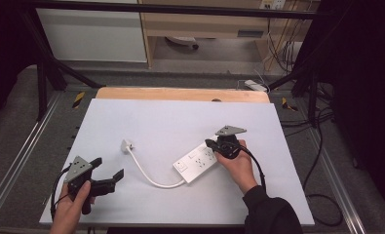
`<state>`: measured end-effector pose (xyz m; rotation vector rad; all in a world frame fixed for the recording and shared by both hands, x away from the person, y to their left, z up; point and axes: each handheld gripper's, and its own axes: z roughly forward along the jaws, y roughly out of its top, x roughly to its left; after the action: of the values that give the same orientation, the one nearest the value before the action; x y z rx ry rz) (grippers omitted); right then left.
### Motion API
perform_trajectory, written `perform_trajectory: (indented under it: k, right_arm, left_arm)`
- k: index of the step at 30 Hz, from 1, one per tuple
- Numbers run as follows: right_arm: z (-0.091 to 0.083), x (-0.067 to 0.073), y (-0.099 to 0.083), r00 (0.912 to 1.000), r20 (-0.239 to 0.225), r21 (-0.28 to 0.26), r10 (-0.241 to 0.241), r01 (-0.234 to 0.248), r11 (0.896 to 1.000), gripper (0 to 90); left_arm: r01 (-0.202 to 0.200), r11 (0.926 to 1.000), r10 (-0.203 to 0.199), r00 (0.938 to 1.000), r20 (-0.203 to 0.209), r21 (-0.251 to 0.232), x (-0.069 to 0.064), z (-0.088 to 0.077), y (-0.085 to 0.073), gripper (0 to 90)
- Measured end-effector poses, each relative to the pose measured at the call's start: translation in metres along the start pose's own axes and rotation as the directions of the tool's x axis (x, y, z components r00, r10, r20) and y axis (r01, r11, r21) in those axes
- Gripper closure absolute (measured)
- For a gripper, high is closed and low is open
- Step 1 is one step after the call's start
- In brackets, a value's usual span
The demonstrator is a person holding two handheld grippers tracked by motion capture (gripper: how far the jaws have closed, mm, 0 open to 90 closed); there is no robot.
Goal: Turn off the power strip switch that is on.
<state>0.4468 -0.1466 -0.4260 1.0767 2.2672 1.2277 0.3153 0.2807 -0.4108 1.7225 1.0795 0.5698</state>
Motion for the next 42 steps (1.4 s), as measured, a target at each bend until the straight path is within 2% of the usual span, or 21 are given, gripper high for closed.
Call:
perform_trajectory:
  k: [16,42]
  right_arm:
    - [0.012,-0.002,-0.002,1.0,0.001,0.02,0.005,-0.005,1.0,90.0]
    - [0.018,-0.002,-0.004,1.0,-0.002,0.019,0.008,-0.008,1.0,90.0]
  left_arm:
    - [-0.001,1.0,0.001,1.0,0.001,0.001,0.0,0.0,0.0,5.5]
    - [-0.003,1.0,0.003,1.0,0.0,0.001,0.0,0.0,0.0,5.5]
